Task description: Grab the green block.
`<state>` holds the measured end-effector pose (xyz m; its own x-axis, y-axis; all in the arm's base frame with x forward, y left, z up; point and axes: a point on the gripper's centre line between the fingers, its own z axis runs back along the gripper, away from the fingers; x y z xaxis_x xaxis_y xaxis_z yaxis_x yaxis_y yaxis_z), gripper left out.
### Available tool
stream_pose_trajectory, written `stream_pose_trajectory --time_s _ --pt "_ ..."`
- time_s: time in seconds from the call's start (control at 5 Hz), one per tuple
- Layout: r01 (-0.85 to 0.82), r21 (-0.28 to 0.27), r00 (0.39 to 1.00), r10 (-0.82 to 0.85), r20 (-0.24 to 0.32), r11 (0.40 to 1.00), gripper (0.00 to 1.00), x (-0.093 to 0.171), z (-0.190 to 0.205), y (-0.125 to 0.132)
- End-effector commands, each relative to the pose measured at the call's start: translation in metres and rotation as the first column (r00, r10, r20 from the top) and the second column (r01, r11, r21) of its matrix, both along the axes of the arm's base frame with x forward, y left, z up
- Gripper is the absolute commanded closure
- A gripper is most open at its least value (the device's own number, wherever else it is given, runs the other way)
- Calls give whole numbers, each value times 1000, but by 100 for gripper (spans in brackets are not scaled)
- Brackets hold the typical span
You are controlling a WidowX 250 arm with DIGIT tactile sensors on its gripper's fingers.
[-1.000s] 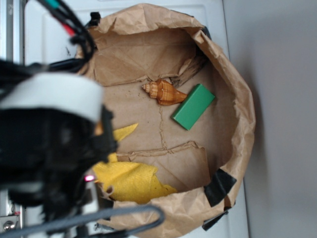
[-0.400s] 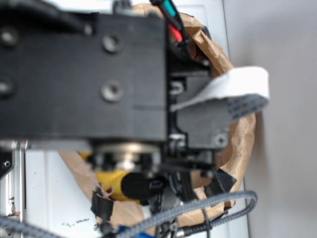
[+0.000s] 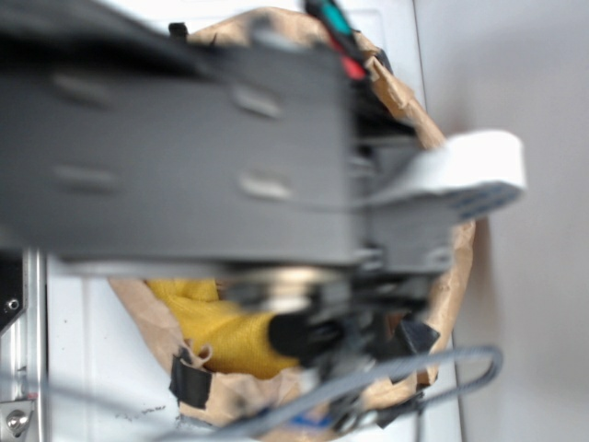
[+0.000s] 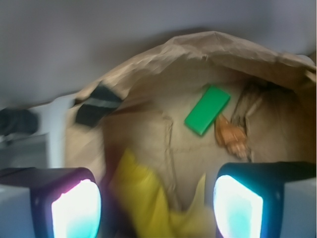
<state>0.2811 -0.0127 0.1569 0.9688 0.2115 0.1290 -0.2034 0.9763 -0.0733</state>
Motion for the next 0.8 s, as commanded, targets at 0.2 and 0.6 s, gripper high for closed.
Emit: stream_pose_trajectory --time_s 0.2,0.6 --pt "-86 15 990 83 115 996 0 -20 -25 39" --pt "-129 61 989 124 85 990 0 23 -66 49"
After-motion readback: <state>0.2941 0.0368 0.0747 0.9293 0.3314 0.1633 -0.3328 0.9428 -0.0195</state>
